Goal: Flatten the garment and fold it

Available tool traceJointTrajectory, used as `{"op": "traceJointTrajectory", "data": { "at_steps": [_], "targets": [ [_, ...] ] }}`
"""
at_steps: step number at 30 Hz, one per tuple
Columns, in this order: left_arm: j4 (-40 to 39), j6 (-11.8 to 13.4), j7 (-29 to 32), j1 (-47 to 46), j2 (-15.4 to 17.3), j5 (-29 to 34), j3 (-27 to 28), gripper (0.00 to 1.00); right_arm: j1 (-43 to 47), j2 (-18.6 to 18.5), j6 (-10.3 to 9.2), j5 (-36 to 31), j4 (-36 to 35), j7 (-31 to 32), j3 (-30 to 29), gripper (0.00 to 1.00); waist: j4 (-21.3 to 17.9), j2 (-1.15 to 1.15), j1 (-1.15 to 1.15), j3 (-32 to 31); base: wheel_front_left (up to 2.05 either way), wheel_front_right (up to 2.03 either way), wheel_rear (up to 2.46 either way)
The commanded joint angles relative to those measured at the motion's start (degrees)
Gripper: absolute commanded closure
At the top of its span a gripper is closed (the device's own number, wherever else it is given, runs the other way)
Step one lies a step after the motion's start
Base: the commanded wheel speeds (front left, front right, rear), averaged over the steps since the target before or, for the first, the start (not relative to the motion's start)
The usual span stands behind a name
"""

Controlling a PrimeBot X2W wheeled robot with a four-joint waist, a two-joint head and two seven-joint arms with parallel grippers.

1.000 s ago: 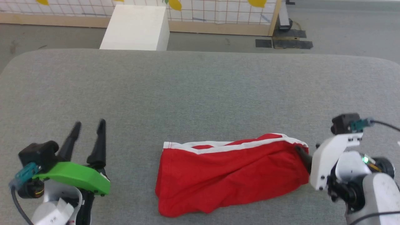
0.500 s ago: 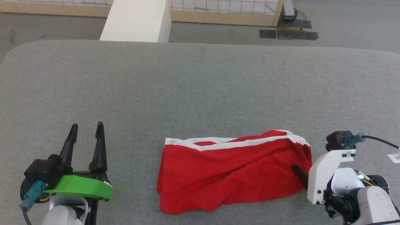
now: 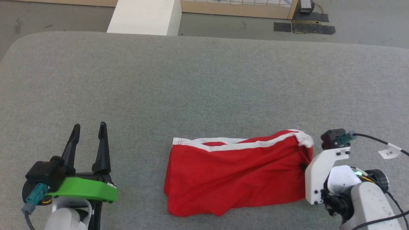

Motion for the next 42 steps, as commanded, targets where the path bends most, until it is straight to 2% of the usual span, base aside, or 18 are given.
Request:
{"op": "traceJointTrajectory", "data": {
  "at_steps": [1,5,12,18,22,27,32,36,42],
  "targets": [
    [0.1,-0.4,-0.3,-0.6,-0.3,0.4,0.3,0.0,1.4,0.4,-0.09,-0.4,2.3,0.6,0.3,1.0,-0.3,0.57,0.0,-0.2,0.0,0.0,0.0],
    [0.0,-0.7,-0.3,-0.7,-0.5,1.0,0.3,0.0,1.3,-2.0,-0.09,-0.8,1.3,1.5,-1.7,1.0,-0.8,0.57,0.0,-0.2,0.0,0.0,0.0],
    [-0.2,-1.0,-0.3,-1.1,-0.5,2.0,0.8,0.0,0.6,-7.3,-0.09,-4.1,-0.5,5.5,-11.3,1.0,-1.6,0.57,0.0,-0.1,0.0,0.0,0.0],
    [-0.2,-1.1,-0.3,-0.7,-0.6,2.5,1.3,0.0,1.0,-8.1,-0.09,-7.3,-2.9,9.3,-15.4,1.0,-2.1,0.57,0.0,-0.9,0.0,0.0,0.0],
    [-0.1,-1.2,-0.3,-0.2,-0.7,2.7,1.6,0.0,1.9,-8.6,-0.09,-5.6,-7.5,12.8,-12.9,1.0,-2.6,0.57,0.0,-1.7,0.0,0.0,0.0],
    [0.0,-1.3,-0.3,0.5,-1.0,3.0,1.9,0.0,3.7,-9.7,-0.09,-0.6,-16.9,21.6,-8.6,1.0,-3.3,0.57,0.0,-2.6,0.0,0.0,0.0],
    [0.0,-1.3,-0.3,0.8,-1.4,3.1,1.9,0.0,4.2,-6.5,-0.09,5.5,-24.2,26.6,-5.6,1.0,-3.6,0.57,0.0,-3.1,0.0,0.0,0.0],
    [-0.1,-1.3,-0.3,1.0,-1.7,3.0,1.7,0.0,3.5,-3.1,-0.09,7.7,-25.6,26.3,-1.4,1.0,-3.3,0.57,0.0,-3.3,0.0,0.0,0.0],
    [0.0,-1.4,-0.3,1.1,-1.8,2.9,1.5,0.0,1.2,-0.3,-0.09,9.5,-21.0,21.6,6.4,1.0,-1.7,0.57,0.0,-3.2,0.0,0.0,0.0]
  ]
}}
